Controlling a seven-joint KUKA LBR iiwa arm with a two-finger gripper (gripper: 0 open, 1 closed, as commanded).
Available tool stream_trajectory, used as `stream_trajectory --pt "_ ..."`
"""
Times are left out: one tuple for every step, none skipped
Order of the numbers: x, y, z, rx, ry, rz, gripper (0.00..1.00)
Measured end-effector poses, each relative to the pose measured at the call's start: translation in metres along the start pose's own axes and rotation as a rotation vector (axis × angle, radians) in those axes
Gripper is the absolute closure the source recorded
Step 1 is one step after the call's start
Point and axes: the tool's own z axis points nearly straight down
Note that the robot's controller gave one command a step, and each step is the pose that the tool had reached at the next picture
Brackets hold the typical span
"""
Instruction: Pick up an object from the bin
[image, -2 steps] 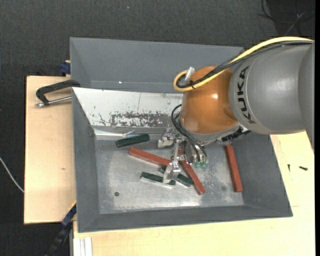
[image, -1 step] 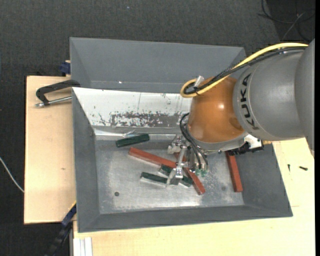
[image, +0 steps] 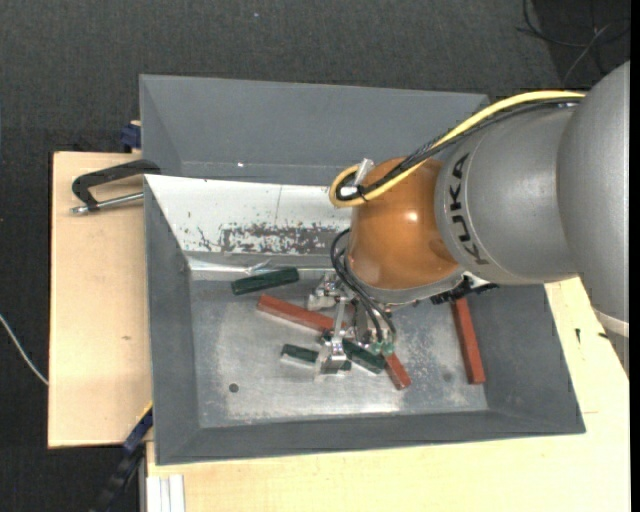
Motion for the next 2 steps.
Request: stream_trajectory --pt "0.0084 0.0013 0.031 -0.009 -0.015 0.257 0.0" --pt "0.0014 -0.0021 0.0355 -0.01 -0.027 0.251 1.0"
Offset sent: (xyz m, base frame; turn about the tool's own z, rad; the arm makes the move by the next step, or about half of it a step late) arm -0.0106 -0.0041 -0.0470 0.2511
